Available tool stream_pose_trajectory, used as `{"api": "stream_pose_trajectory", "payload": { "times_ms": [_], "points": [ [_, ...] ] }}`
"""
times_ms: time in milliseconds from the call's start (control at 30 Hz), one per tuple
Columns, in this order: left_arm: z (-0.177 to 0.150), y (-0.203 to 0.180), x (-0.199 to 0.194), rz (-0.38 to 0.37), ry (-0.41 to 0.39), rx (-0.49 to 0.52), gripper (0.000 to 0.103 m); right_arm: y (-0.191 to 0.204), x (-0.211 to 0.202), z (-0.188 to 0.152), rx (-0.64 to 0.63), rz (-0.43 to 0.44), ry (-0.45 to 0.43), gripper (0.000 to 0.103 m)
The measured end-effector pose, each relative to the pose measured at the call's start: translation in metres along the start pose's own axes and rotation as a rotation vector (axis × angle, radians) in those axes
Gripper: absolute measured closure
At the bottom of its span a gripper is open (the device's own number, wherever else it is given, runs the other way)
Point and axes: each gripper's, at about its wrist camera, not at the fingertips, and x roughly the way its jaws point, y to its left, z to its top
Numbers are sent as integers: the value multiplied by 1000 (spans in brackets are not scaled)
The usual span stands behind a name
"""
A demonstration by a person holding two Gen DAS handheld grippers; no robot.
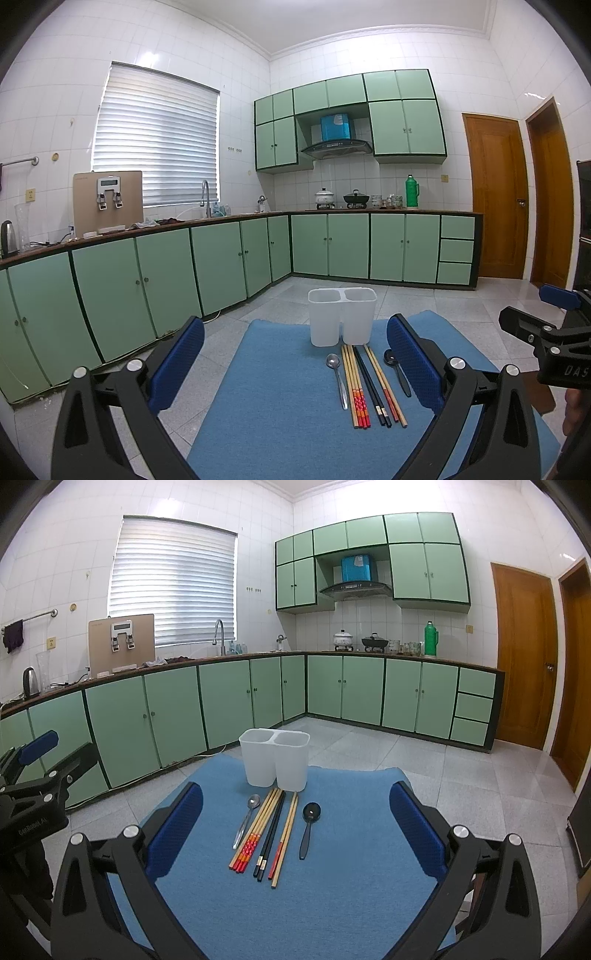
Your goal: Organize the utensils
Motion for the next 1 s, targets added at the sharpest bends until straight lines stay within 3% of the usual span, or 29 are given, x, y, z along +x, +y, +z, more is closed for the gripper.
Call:
{"api": "stream_pose_trajectory", "payload": {
  "times_ms": [1000],
  "points": [
    [3, 2, -3, -1, -2, 0, 6, 2, 0, 1, 0, 1, 0, 5]
  ]
}}
